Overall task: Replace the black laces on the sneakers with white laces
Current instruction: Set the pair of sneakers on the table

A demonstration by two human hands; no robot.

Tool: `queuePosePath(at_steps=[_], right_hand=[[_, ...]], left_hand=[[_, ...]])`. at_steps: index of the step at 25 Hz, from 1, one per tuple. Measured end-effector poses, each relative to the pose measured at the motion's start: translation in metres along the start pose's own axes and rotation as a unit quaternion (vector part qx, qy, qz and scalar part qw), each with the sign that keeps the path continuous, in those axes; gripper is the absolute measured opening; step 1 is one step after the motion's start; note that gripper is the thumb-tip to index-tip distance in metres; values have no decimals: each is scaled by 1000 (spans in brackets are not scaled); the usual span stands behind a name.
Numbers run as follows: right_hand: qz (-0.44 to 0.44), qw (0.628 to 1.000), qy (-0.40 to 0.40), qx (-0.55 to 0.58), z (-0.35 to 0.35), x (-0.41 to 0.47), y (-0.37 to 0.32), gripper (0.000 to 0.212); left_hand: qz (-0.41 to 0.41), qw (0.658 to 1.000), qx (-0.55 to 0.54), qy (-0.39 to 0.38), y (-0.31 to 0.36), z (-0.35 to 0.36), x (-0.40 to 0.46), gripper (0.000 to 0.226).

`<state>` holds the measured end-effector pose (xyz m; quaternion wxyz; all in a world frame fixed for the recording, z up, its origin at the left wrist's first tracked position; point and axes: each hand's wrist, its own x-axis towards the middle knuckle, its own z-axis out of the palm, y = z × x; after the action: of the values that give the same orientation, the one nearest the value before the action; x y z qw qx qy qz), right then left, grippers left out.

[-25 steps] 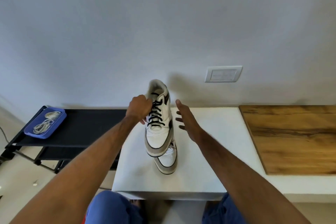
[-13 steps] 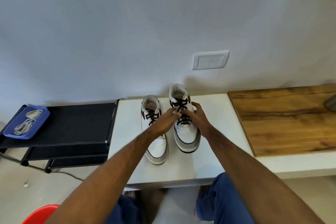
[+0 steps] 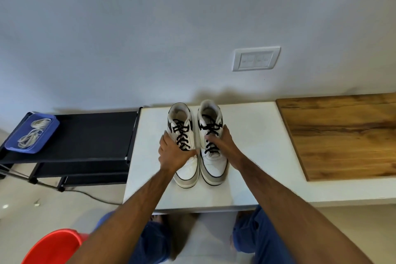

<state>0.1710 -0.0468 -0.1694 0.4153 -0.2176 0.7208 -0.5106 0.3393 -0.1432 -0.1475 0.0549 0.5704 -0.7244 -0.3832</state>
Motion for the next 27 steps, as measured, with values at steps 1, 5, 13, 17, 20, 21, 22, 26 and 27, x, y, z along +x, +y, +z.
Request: queuePosePath(at_steps=[1,5,13,17,20,21,22,26,27], right_hand=[[-19,999,15,-46,7,3,2,83],[-23,990,37,-132,27,20,5,107],[-1,985,34,-170,57,27,14,127],[-26,977,32,-208,53,21,3,128],[-103,947,58,-299,55,4,-23,111],[-137,929,68,-337,59,-1,-31,106],[-170,909,79,-372,61,-4,-37,100],[-272,867,19,-417,91,-20,-73,72],[-280,869,-18,-409,103,-24,-83,67]], left_hand=[[-17,999,-15,-26,-5,7,2,137],[-2,999,-37,-5,-14,13,16,132],[19,999,-26,6,-37,-7,21,130],[62,997,12,-54,-46,-25,19,130],[102,987,107,-58,-53,-48,19,111],[108,985,127,-48,-54,-59,19,104],[114,982,146,-39,-53,-69,20,97],[110,976,189,7,-47,-126,17,65],[101,978,184,17,-47,-143,18,61]])
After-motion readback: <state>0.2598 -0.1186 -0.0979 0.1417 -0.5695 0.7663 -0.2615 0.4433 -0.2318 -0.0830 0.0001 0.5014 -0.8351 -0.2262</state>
